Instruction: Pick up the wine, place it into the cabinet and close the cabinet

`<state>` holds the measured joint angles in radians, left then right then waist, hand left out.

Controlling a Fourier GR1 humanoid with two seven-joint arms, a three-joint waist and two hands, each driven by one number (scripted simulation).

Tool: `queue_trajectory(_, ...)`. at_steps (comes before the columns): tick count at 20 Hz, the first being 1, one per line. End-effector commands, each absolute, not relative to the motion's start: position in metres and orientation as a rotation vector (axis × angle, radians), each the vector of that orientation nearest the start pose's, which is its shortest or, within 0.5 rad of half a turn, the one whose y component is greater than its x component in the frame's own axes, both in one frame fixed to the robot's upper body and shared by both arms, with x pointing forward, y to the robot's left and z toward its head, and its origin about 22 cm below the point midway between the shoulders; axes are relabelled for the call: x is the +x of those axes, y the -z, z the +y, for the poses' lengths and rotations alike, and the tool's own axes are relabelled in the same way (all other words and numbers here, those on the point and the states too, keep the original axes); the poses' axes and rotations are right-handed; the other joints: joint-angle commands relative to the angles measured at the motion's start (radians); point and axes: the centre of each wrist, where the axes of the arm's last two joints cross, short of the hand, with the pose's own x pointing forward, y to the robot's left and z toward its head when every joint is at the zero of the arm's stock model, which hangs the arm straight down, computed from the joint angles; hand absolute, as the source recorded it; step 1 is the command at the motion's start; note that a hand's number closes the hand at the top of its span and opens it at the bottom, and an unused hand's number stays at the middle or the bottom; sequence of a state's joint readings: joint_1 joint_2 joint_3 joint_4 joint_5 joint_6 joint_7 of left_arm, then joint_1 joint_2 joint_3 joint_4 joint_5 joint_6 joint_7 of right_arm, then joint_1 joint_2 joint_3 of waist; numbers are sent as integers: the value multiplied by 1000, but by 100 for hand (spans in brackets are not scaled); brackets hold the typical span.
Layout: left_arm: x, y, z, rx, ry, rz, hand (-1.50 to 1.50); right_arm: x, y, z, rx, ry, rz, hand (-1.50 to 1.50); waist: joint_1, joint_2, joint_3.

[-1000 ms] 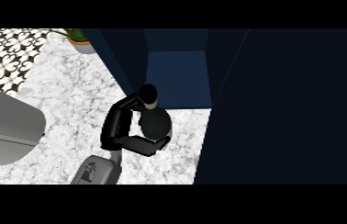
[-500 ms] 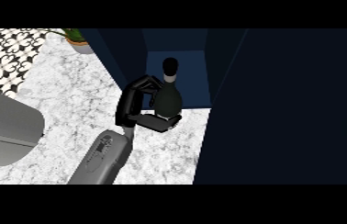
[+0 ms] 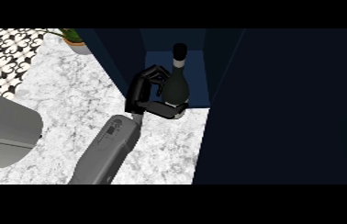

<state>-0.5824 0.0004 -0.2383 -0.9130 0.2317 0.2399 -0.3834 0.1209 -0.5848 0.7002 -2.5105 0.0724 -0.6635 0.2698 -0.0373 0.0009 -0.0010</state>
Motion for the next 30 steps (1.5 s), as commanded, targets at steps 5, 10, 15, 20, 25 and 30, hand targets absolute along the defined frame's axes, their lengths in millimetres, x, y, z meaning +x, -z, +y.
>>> queue_trajectory(5,373,7,104,-137,65,-1736,150,74,-191,-180,236,-123,-1942,-150,-24,5,-2)
queue_trajectory(10,390,1,99,-75,109,-1744,150,82,-187,-186,217,-133,-1937,-150,-25,10,1)
queue_trajectory(15,403,-17,87,28,180,-1666,150,77,-192,-190,225,-126,-1950,-150,-25,5,1)
queue_trajectory(20,410,-10,98,43,83,-1657,150,82,-184,-185,250,-138,-1955,-150,-40,18,0)
queue_trajectory(25,415,-9,105,63,29,-1623,150,79,-181,-185,265,-151,-1948,-150,-59,26,0)
queue_trajectory(30,421,-18,101,98,38,-1648,150,83,-176,-178,280,-140,-1961,-150,-72,31,-1)
